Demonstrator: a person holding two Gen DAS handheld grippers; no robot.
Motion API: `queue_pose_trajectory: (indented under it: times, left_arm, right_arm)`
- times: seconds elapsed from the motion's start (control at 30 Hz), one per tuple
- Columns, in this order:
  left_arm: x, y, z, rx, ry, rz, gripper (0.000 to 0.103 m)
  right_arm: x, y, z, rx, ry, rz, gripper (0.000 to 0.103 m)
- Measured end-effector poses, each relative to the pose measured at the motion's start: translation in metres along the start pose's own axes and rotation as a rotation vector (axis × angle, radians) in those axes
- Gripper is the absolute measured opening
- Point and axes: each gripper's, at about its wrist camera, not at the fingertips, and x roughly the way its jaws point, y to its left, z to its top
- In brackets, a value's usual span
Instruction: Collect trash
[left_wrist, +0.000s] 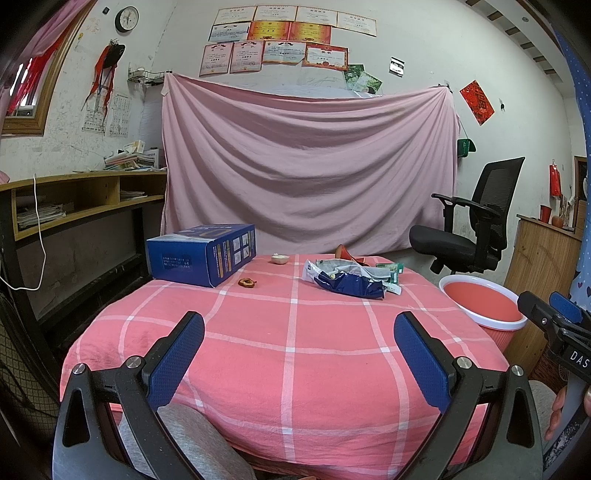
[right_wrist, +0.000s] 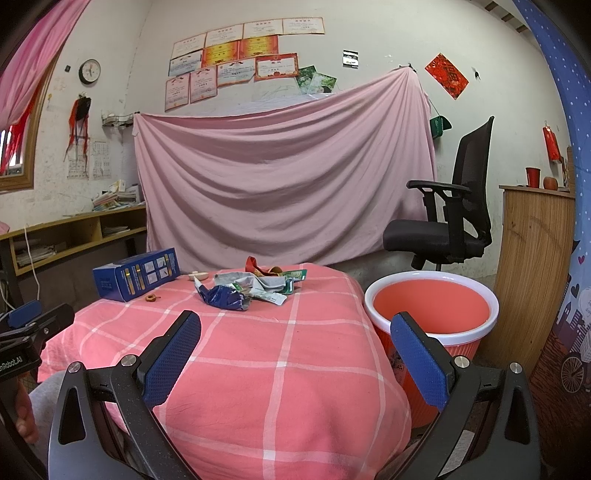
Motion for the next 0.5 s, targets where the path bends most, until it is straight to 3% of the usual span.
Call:
queue_pose_trajectory:
  times: [0.5]
  left_arm:
    - [0.0065,0.0006,-0.0010,-0.009,0.023,-0.005,0.101]
  right_arm:
    - [0.0052,0.0032,-0.0109,0.027,0.031,-0.010,0.103]
